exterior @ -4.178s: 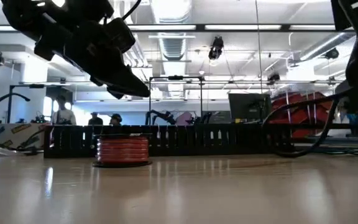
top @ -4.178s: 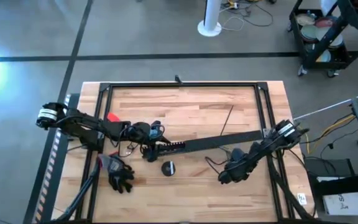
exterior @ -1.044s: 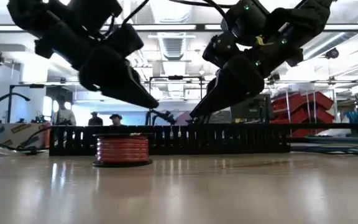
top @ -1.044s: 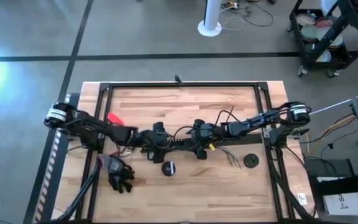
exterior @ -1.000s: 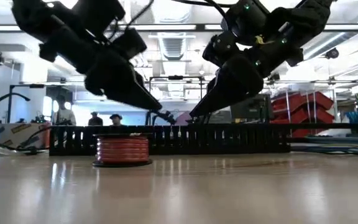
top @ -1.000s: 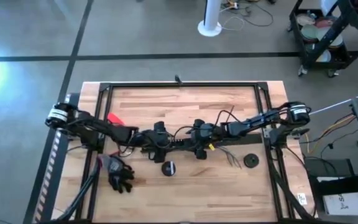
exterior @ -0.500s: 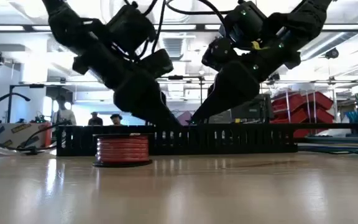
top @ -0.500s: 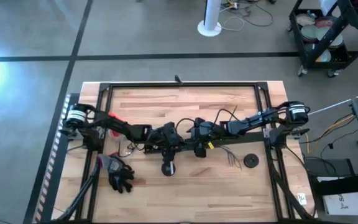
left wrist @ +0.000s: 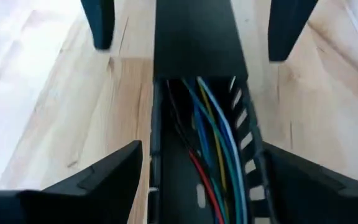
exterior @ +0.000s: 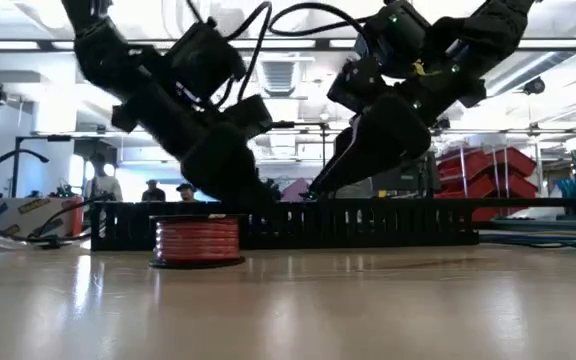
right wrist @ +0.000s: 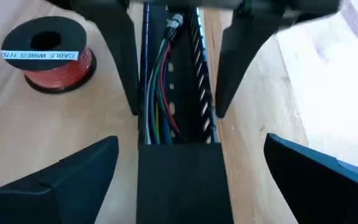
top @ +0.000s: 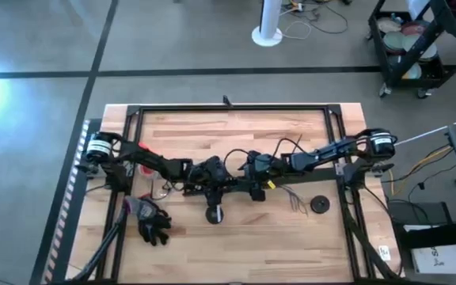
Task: Ziptie cables
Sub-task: Close the black cable duct
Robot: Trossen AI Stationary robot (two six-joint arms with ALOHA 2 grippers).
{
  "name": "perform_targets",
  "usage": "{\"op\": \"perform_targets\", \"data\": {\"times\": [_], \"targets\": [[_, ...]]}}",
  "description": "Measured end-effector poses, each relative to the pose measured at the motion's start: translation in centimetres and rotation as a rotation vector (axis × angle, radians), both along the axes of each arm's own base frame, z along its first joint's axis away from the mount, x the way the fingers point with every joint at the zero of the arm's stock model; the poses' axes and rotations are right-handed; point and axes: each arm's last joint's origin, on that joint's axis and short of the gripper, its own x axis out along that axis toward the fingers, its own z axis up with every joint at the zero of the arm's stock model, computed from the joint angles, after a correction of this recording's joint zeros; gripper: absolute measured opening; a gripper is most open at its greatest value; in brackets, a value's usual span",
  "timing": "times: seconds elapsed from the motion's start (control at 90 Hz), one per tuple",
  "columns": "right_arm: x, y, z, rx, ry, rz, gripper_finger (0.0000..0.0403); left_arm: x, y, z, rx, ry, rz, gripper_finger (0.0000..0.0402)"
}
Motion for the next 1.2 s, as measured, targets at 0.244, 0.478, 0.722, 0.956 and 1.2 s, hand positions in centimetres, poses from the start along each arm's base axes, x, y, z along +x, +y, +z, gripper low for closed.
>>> {"op": "perform_targets", "data": {"times": [0.244, 0.478, 0.722, 0.956, 1.2], "targets": [[0.1, 0.0, -0.9, 0.0, 0.017, 0.009, 0.0385, -1.1, 0.1, -1.1, -0.003, -0.051, 0.012, 0.0293], [-0.1, -0.4, -1.1, -0.005, 0.04, 0.001, 0.0385, -0.6, -0.1, -3.2, -0.032, -0.005, 0.005, 0.0253], [-1.3, -1.1, -0.7, 0.039, 0.146, -0.029, 0.0385, -0.5, -0.1, -2.6, -0.025, -0.02, -0.013, 0.0215], [-1.5, -1.1, -1.5, 0.076, 0.122, -0.008, 0.0385, -0.5, 0.0, -2.7, -0.016, -0.016, -0.009, 0.0246], [-1.6, -1.2, -1.6, 0.121, 0.063, -0.054, 0.0371, -0.6, 0.0, -2.7, -0.02, -0.016, -0.002, 0.0228]]}}
